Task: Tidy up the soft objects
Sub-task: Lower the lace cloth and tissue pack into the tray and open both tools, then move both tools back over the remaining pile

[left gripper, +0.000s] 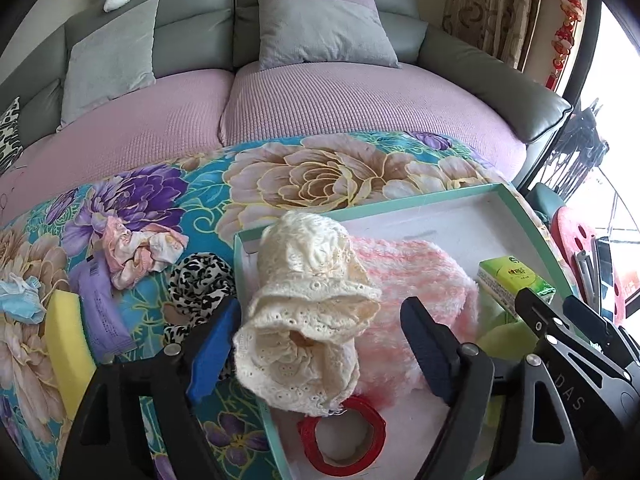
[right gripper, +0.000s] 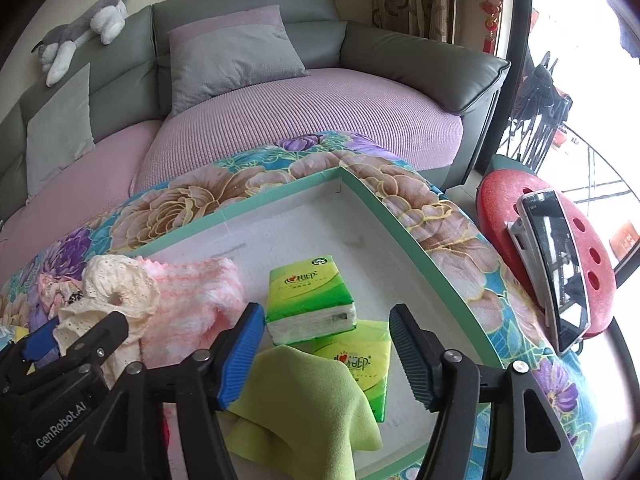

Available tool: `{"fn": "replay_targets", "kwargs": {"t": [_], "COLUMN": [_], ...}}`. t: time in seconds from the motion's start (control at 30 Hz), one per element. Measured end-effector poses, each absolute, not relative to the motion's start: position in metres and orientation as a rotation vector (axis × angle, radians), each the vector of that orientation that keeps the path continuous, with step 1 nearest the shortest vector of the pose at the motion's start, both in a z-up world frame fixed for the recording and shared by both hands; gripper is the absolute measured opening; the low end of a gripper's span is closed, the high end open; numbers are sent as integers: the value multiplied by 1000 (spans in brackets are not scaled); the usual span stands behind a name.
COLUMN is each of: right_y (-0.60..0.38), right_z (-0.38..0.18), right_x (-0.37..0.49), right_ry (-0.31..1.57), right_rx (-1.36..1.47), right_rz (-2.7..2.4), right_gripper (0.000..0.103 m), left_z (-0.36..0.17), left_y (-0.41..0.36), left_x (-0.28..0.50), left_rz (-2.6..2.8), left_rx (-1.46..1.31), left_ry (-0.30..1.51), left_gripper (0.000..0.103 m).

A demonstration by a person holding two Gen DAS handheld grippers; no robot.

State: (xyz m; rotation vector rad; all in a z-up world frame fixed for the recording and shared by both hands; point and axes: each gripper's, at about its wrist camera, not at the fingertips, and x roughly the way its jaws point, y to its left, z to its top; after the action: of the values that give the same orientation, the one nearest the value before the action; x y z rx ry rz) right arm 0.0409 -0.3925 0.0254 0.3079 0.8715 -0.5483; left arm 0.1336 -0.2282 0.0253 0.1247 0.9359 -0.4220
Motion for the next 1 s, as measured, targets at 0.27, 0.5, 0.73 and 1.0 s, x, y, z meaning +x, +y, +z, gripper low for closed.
{"fn": "replay_targets", "kwargs": {"t": [0.27, 0.5, 0.73, 1.0], "right_y": [-388, -389, -386, -382], "right_z": [26, 24, 23, 27], "right_x": [40, 41, 42, 41], "right_ry": [892, 912, 929, 930], "right_rx": [263, 263, 251, 254], "right_rz": [-569, -573, -569, -557], "right_gripper": [95, 96, 96, 96], "left_z": [28, 27, 31, 45], "left_y": [-218, -211, -205, -184], "left_x": [136, 139, 139, 137], "left_rz": [-380, -371, -372, -308], "left_rx": [108, 88, 66, 52], "left_ry": [923, 923, 905, 869], "left_gripper": [87, 87, 88, 88]}}
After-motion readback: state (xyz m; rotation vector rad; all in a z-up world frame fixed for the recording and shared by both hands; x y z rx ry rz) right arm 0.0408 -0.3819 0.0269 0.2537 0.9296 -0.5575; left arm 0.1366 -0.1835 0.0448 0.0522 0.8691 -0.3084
